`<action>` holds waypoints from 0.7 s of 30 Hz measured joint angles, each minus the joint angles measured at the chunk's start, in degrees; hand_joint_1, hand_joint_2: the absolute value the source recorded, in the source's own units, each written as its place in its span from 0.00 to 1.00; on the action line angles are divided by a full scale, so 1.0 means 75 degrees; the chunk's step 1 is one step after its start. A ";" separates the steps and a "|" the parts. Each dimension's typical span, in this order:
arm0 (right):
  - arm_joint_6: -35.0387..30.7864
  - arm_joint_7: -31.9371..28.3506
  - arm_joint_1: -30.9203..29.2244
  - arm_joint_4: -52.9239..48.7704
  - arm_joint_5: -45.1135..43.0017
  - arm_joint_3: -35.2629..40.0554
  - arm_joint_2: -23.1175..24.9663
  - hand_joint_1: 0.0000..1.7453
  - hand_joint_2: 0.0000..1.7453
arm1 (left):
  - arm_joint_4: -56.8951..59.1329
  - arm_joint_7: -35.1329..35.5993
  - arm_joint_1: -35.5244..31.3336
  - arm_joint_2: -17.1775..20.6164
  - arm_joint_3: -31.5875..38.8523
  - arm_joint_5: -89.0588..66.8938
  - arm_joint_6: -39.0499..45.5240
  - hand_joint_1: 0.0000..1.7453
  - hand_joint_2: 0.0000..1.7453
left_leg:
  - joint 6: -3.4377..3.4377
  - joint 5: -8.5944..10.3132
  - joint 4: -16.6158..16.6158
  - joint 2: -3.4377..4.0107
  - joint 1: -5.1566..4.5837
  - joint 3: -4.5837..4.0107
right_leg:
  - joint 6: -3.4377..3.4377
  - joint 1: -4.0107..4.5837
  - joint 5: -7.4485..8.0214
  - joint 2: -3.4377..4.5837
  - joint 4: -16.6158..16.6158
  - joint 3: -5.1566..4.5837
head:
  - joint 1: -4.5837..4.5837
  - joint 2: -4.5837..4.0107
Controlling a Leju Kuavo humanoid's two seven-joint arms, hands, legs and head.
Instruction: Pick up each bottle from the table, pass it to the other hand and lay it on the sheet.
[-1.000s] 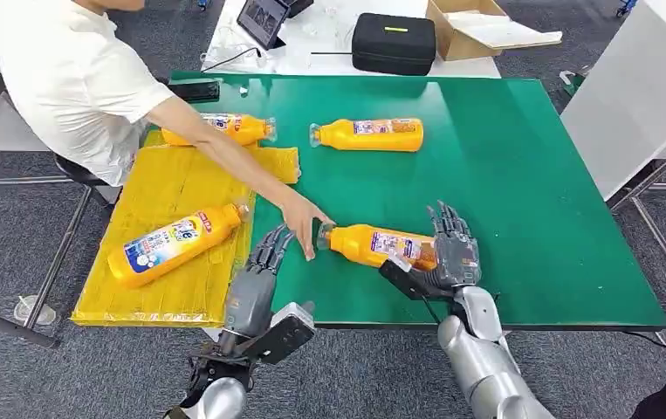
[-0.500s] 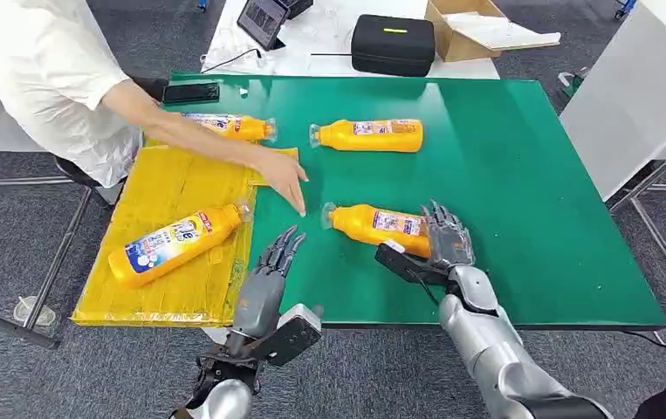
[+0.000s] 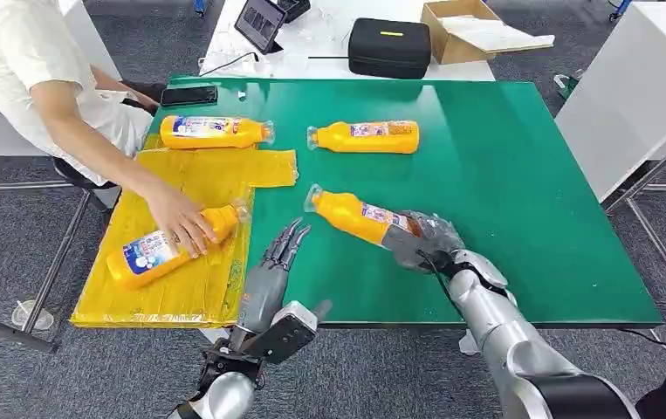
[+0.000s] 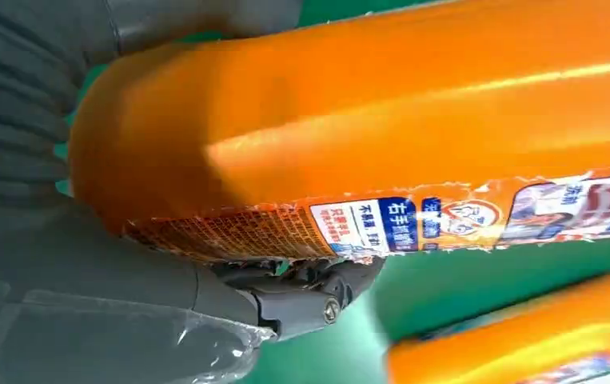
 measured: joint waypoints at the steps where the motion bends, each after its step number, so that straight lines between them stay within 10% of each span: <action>1: 0.0143 -0.0143 0.0018 0.0000 -0.0203 -0.0015 0.0000 1.00 1.00 | 0.0000 -0.0062 0.0002 0.0000 -0.0003 0.0174 -0.0074 0.00 1.00 | 0.0000 0.0000 0.0000 0.0000 0.0000 0.0002 | 0.0000 0.0001 -0.0001 0.0000 0.0000 0.0002 | 0.0003 0.0000; 21: 0.0329 -0.1451 0.2515 -0.3413 -0.4623 0.1408 0.0539 1.00 1.00 | -0.0379 0.0492 0.0447 -0.0428 0.0554 0.7199 -0.1432 0.00 1.00 | 0.0001 0.0002 -0.0001 -0.0019 0.0001 -0.0078 | 0.0001 0.0000 -0.0007 -0.0005 0.0005 -0.0058 | 0.0003 0.0000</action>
